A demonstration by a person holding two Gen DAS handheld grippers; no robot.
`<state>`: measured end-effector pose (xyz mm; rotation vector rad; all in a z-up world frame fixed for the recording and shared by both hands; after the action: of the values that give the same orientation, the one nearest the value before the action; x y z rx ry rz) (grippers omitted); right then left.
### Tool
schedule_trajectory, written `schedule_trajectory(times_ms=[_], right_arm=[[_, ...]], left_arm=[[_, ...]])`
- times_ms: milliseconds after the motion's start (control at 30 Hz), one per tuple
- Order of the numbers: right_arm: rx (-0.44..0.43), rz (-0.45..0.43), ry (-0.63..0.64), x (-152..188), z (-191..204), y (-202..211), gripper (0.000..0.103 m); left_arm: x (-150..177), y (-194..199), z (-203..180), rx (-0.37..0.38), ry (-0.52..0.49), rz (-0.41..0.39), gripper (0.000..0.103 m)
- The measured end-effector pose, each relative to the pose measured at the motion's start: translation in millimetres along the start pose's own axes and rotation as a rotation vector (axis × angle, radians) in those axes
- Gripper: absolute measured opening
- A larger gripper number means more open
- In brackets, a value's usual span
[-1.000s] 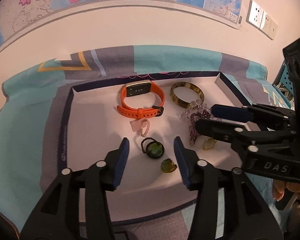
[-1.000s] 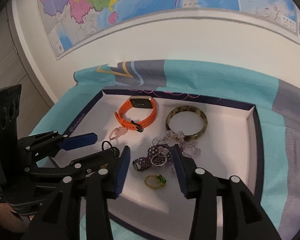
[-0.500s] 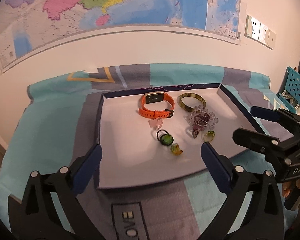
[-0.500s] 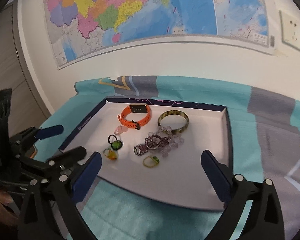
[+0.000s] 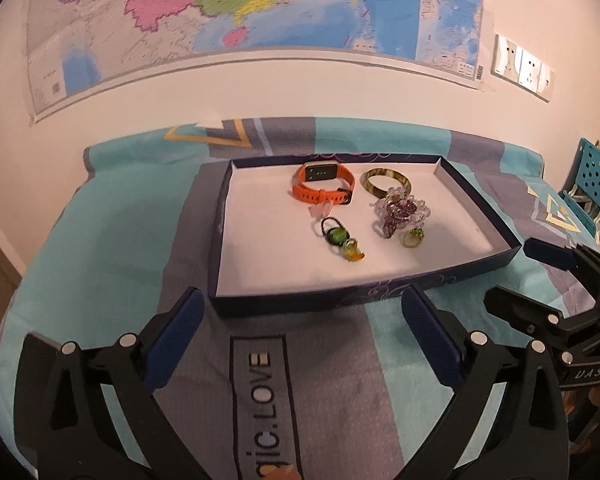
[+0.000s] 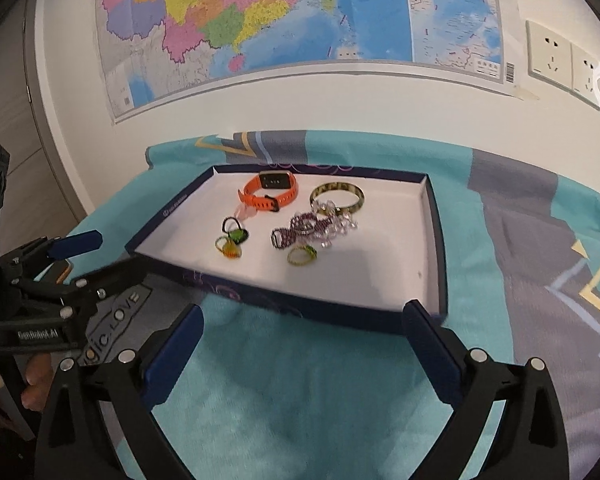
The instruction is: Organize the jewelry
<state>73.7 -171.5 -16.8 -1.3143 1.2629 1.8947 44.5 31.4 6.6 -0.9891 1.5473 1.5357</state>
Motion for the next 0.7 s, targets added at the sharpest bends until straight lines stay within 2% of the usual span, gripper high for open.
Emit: schedule_trajectory(times_ms=[700], right_arm=[[0.006, 0.016, -0.012, 16.6, 8.7, 10.3, 0.096]], left_arm=[[16.7, 14.3, -5.6, -0.019, -0.002, 0.013, 0.097]])
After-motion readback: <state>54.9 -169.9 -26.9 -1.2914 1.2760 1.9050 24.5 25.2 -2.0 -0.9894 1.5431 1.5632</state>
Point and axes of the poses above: each gripper's, at about its wrist camera, not at the fingertips, and y roughly against the way its jaws point, z to its left, x to its underside, the point moved 1 cm from there along -y, roughly the way its jaws point, and after that the axes turned 15 degrees about -z, right-handed, at the moved point
